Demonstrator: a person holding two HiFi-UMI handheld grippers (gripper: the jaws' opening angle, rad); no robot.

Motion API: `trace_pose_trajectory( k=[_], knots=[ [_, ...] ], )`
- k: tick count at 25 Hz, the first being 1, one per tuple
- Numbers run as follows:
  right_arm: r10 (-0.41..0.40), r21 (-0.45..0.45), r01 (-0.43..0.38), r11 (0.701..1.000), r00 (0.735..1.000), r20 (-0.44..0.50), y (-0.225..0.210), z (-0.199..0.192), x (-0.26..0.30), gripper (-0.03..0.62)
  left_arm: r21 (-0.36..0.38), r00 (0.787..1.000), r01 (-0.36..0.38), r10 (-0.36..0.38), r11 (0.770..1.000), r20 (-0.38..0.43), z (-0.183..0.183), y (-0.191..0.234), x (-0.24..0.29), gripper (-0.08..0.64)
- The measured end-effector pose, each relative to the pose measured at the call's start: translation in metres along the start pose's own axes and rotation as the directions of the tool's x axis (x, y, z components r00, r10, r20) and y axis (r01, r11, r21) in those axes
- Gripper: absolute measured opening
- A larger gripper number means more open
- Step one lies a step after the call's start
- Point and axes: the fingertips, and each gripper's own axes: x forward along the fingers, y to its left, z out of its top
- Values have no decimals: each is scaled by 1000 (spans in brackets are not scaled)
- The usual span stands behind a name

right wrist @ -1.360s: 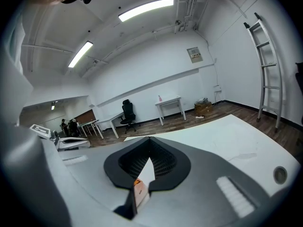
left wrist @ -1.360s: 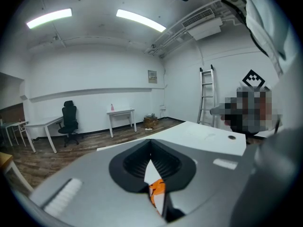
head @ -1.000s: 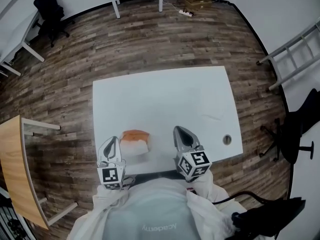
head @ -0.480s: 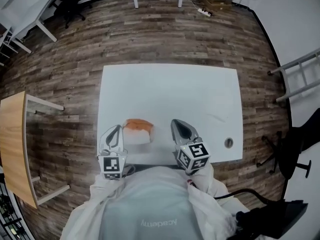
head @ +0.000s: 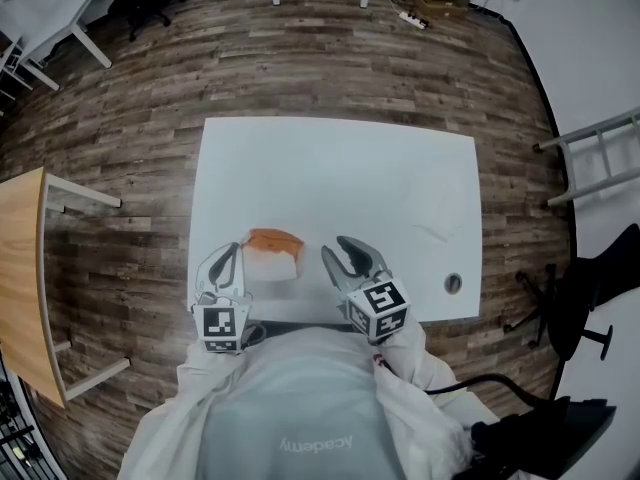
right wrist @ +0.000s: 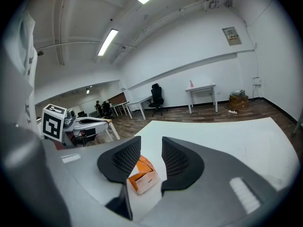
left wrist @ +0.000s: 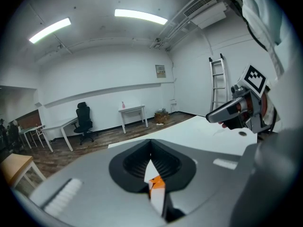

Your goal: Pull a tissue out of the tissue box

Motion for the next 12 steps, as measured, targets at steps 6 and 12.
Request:
trace_pose_trajectory(
  k=[6, 12],
  knots=[
    [117, -41, -120, 992, 991, -65, 23, -12, 11, 234, -20, 999, -31, 31, 999, -16, -6, 6, -7, 0],
    [255, -156, -280, 947, 953, -165, 61, -26, 26, 485, -39, 997, -79, 78, 996, -27, -12, 18, -18, 0]
  ],
)
